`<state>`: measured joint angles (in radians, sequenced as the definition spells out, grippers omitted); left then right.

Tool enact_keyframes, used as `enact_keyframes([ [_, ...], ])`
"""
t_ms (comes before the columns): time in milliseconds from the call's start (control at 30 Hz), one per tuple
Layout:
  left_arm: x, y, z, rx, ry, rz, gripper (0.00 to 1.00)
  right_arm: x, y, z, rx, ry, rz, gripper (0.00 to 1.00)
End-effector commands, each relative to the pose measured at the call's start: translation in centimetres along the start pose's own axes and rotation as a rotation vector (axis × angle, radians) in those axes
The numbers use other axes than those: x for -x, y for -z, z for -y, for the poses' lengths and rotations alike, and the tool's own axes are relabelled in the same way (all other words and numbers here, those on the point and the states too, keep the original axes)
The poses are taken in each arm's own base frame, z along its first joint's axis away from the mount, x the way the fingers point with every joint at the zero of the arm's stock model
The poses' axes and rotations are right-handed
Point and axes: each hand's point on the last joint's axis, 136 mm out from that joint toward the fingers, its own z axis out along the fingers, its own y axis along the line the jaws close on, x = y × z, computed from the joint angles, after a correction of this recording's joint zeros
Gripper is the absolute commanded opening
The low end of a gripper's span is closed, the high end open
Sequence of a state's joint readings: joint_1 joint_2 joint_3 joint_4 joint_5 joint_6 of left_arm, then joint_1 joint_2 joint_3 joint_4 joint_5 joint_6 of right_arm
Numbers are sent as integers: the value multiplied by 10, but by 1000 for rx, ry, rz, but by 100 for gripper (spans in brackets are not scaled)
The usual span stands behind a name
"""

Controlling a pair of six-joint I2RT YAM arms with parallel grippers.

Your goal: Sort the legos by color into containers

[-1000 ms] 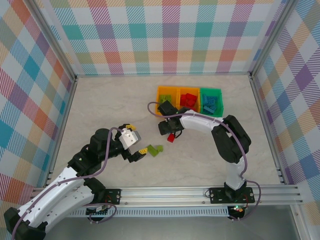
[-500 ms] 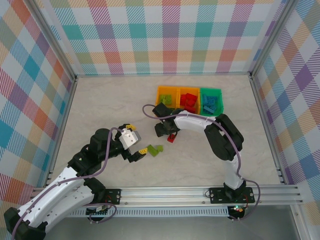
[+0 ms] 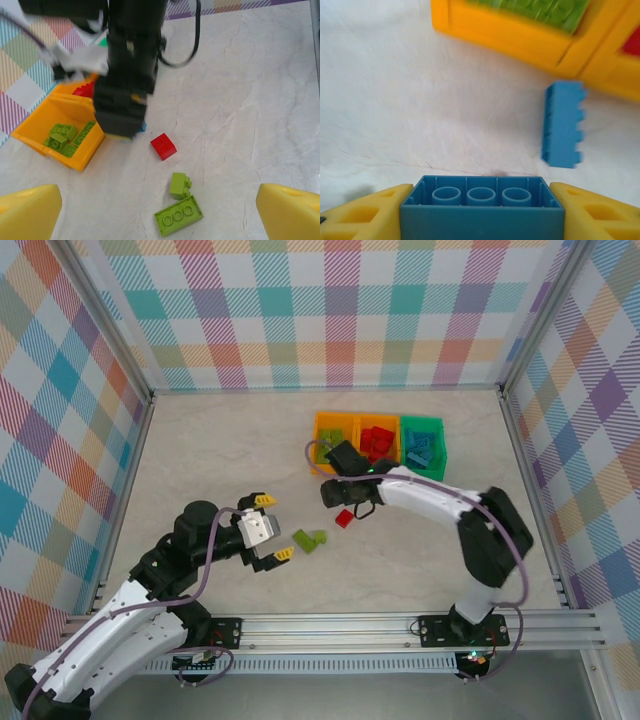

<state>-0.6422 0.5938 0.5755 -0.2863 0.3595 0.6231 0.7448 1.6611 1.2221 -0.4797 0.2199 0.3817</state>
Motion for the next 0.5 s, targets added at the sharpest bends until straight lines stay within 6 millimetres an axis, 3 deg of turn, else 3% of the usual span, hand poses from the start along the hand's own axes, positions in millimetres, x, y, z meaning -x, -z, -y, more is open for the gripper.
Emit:
enact_keyframes([
  [0,-4,0,2,-8,-4,1,100,33,27,38,-25,-112,132,50],
  [100,2,1,-10,54,16,16,100,53,44,87,-79,-184,196,49],
  [200,1,2,-17,91,24,4,100,73,48,139,-167,-214,220,49],
  [300,-1,2,-18,96,26,-3,100,88,37,189,-225,-283,205,49],
  [467,-3,2,-18,102,28,-10,100,103,11,233,-252,-357,169,49],
])
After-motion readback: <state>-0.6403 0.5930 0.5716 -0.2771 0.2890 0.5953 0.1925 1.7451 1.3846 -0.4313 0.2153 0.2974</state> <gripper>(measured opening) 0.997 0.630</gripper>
